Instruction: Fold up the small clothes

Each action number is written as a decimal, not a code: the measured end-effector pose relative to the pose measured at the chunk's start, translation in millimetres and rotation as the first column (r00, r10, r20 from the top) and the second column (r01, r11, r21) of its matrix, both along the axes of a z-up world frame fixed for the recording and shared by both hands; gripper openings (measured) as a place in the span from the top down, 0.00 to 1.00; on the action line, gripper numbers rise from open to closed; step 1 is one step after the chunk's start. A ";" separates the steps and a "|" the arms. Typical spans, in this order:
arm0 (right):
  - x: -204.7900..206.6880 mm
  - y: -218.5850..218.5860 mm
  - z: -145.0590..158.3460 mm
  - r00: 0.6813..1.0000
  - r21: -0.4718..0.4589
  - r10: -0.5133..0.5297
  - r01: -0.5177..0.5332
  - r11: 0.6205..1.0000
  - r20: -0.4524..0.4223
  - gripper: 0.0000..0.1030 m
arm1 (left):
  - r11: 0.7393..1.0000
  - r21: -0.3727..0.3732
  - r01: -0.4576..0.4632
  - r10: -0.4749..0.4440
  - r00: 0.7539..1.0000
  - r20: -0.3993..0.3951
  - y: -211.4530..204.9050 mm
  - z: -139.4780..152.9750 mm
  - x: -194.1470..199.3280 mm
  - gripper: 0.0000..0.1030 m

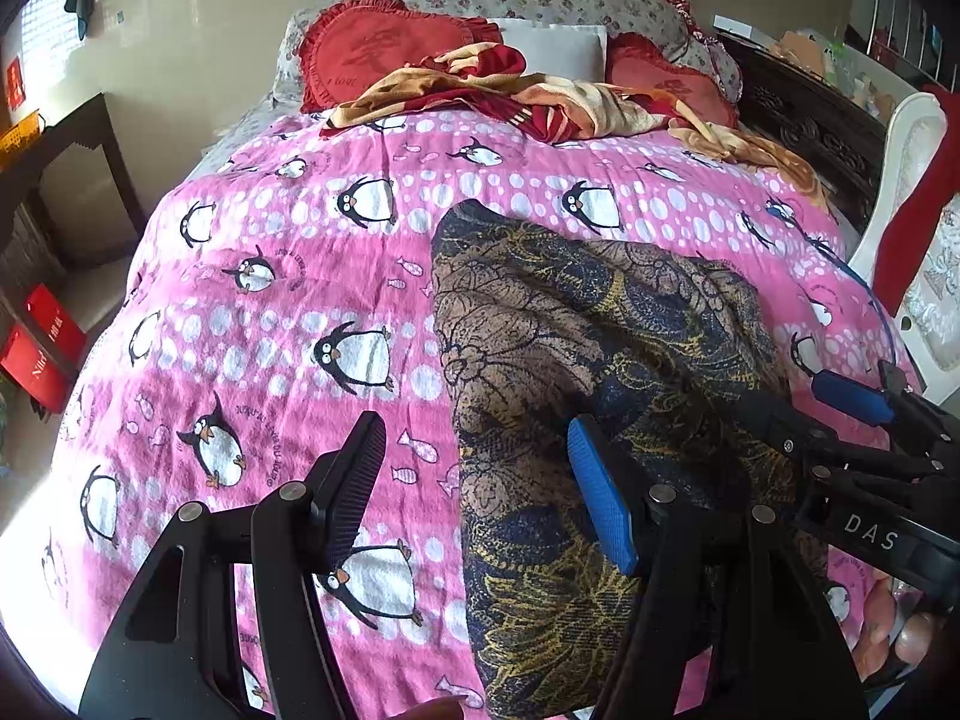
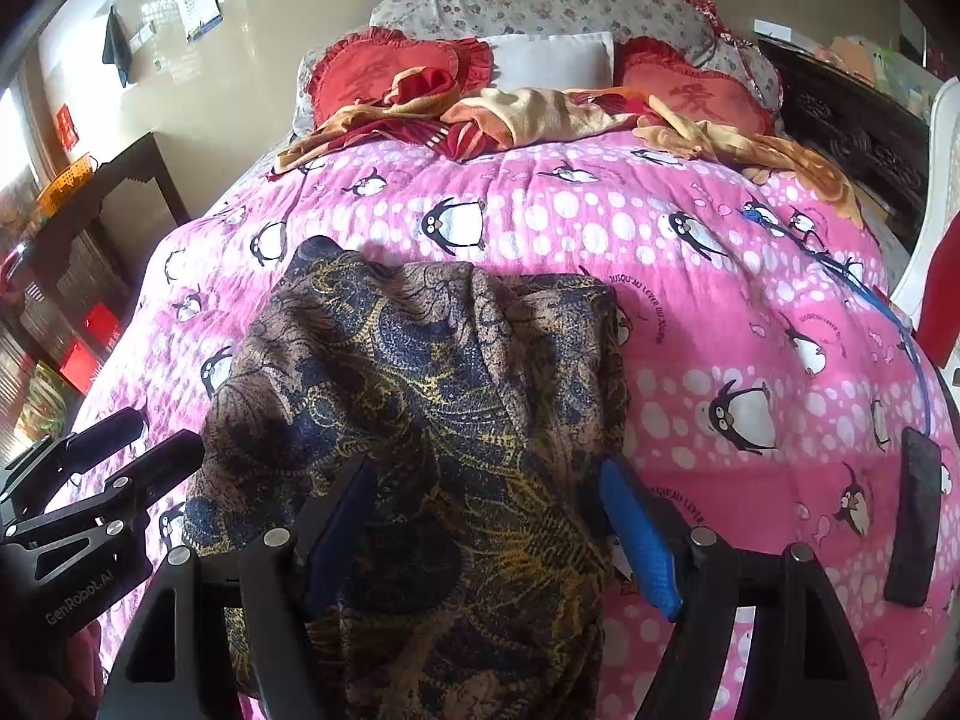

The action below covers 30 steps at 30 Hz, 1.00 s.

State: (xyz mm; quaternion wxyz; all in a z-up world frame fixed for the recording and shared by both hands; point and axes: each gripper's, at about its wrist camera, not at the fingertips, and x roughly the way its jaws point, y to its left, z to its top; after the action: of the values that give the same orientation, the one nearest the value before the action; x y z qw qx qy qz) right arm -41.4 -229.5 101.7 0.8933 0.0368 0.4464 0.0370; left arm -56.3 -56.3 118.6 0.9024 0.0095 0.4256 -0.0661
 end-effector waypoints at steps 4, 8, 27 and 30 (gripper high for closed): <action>-0.4 0.2 -0.9 1.000 -0.002 -0.002 0.002 1.000 -0.001 0.28 | 1.000 0.001 -0.001 0.001 1.000 -0.001 -0.5 0.0 -0.1 0.38; -0.3 -0.1 -2.2 1.000 -0.004 0.000 0.000 1.000 -0.004 0.28 | 1.000 -0.002 -0.002 0.002 1.000 -0.003 -0.9 0.0 -0.5 0.38; 1.2 -1.6 -2.2 1.000 0.003 0.001 -0.001 1.000 -0.016 0.27 | 1.000 -0.006 0.017 -0.017 1.000 -0.011 -5.1 -1.1 1.1 0.38; 1.4 -1.4 -3.1 1.000 0.004 0.003 -0.003 1.000 -0.019 0.27 | 1.000 -0.007 0.014 -0.014 1.000 -0.013 -5.5 -1.1 0.8 0.38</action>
State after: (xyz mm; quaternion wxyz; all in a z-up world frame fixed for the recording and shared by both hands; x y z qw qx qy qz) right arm -40.0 -230.9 98.6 0.8890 0.0380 0.4548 0.0389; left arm -55.5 -61.8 117.6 0.8992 0.0087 0.4312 -0.0741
